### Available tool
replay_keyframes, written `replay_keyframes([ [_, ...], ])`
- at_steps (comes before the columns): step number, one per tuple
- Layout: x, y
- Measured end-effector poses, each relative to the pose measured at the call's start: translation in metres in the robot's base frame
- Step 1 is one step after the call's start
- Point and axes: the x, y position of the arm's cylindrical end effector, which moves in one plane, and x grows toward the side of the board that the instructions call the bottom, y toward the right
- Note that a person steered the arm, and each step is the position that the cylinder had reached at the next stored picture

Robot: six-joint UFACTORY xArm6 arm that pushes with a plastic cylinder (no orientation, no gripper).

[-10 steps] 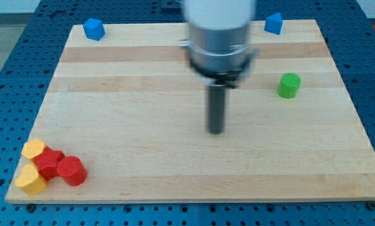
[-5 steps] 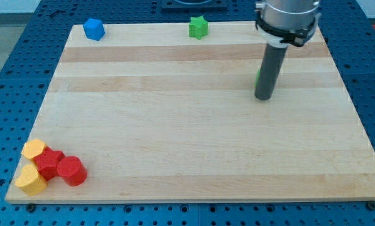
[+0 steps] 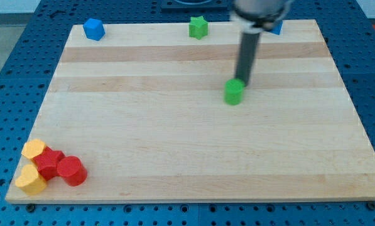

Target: Move green circle towards bottom left

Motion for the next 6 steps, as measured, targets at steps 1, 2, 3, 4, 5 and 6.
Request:
replay_keyframes([
  [1, 0.037, -0.068],
  [2, 0.037, -0.064],
  [3, 0.037, -0.035],
  [4, 0.037, -0.017],
  [5, 0.055, -0.018],
  [6, 0.086, -0.068],
])
